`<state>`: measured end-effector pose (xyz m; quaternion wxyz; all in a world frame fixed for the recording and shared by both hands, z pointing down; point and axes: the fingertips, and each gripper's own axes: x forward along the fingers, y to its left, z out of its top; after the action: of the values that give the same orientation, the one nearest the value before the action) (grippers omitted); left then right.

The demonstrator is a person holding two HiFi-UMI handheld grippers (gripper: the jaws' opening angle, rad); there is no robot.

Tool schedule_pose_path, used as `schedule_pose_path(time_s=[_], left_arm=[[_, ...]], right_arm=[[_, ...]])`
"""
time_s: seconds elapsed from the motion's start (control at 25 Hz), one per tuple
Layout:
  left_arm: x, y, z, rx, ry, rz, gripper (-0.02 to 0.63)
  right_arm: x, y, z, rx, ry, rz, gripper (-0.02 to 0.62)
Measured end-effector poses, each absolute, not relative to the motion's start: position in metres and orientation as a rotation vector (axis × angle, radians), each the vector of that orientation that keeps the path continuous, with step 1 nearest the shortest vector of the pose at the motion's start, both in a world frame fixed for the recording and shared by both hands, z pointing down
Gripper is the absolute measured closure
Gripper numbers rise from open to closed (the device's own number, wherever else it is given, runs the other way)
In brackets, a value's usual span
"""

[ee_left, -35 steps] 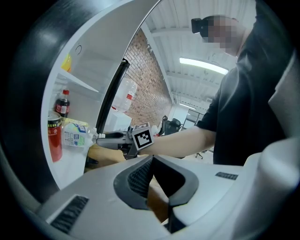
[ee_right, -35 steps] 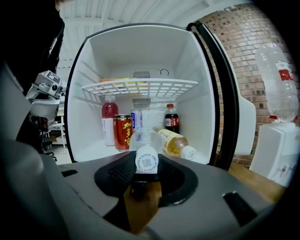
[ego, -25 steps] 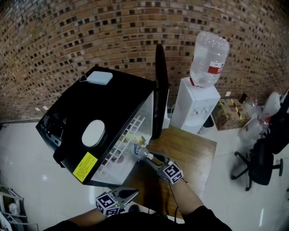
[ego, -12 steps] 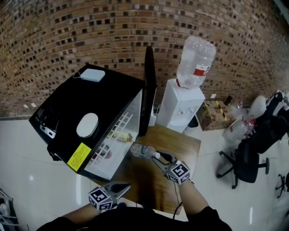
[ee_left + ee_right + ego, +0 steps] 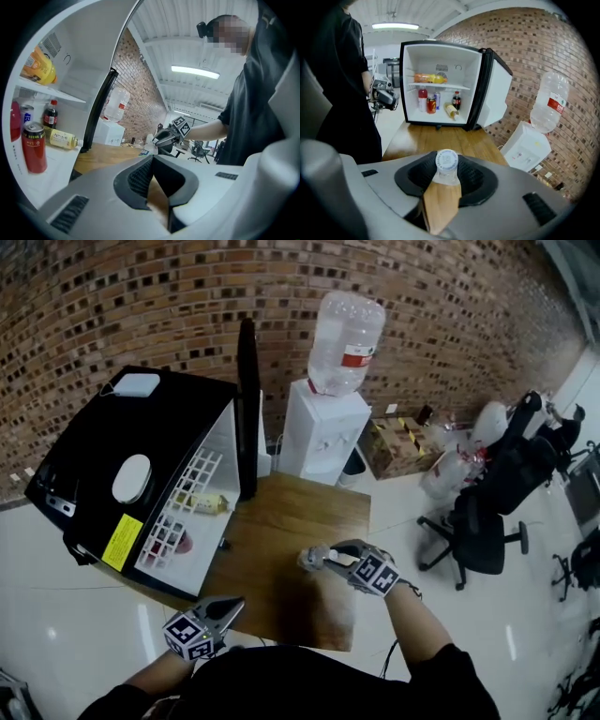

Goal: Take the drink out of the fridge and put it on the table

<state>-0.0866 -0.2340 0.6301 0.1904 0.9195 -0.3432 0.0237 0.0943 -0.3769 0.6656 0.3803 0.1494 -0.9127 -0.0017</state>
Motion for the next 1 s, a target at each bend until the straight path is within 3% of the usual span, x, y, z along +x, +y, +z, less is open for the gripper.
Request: schedule_pose_path(time_s=[0.52, 1.0], left_arm=[[-0.049, -0.239, 0.630, 2.614, -0.891, 0.075, 0.604], [-0.064, -0.240, 0.632, 2.596, -0.918, 0.069, 0.604]], right_arm=[[0.087, -0.366, 0.680, 0.228, -2.031, 0.007, 0.440], [0.087, -0.365, 0.680, 0.319, -2.130, 0.038, 0.431]])
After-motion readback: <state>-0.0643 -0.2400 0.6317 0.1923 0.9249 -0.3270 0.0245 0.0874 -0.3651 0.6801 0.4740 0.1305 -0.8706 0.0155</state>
